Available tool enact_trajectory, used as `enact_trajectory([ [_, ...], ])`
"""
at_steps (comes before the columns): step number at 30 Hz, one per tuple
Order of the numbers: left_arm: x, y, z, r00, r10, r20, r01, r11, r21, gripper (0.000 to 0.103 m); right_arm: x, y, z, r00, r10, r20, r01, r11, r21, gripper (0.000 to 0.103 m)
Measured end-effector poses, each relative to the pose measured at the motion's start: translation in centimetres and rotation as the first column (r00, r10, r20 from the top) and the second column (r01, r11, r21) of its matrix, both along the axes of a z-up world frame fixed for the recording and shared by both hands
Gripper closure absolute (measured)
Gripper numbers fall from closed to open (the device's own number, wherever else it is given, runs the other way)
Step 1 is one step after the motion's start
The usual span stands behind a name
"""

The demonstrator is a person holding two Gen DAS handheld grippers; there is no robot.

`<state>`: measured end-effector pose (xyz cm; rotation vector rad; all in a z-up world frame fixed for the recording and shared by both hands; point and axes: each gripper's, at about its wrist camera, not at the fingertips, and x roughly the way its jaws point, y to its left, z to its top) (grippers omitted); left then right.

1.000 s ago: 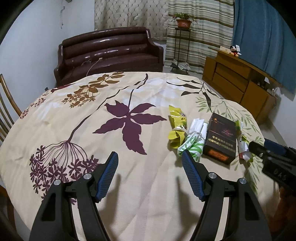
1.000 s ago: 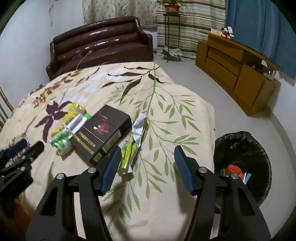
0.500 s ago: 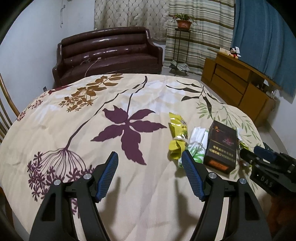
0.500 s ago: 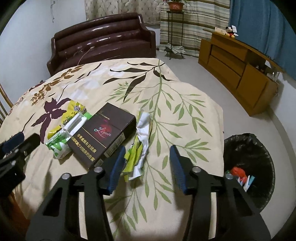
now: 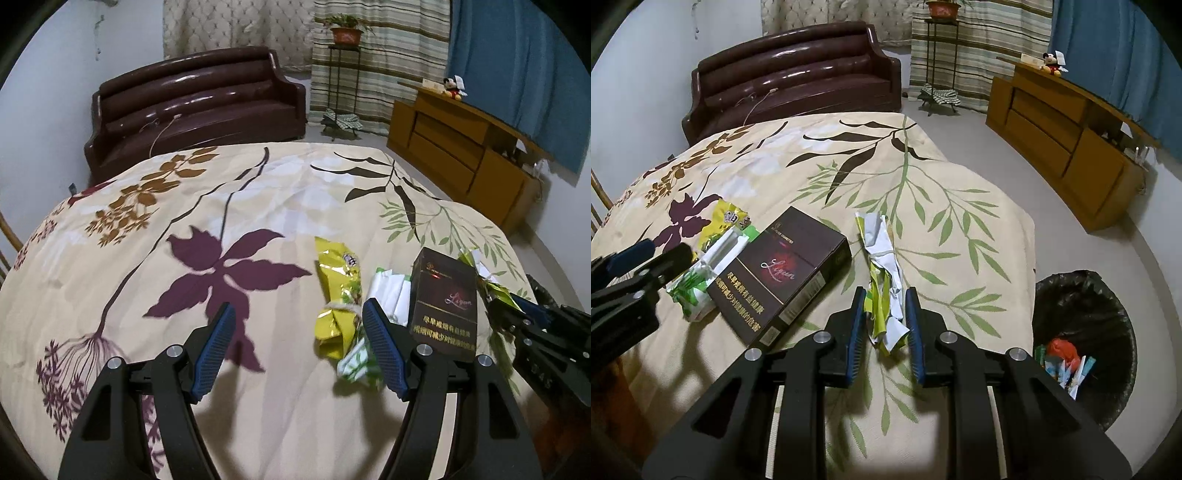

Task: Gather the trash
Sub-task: 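Grasp the crumpled silver wrapper with the right tool while the left tool grasps the yellow wrapper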

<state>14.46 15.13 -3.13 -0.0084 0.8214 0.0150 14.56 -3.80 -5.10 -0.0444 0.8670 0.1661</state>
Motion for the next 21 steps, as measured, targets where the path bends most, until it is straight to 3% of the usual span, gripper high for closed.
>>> enact_trajectory([
  [10, 2.2, 0.3, -0.8, 0.997, -0.062, -0.056, 0.061, 0.998, -0.015, 0.034, 0.6, -0.1, -0.3, 1.000, 0.008, -0.010, -0.007, 1.000, 0.012, 0.082],
  [17, 2.0, 0.0, -0.7, 0.993, -0.107, -0.058, 0.105, 0.994, -0.036, 0.059, 0.7, -0.1, -0.4, 1.000, 0.009, -0.010, -0.009, 1.000, 0.013, 0.082],
  [21, 2.0, -0.4, -0.7, 0.991, -0.111, -0.069, 0.107, 0.992, -0.064, 0.060, 0.7, -0.1, -0.4, 1.000, 0.009, -0.010, -0.009, 1.000, 0.013, 0.082],
])
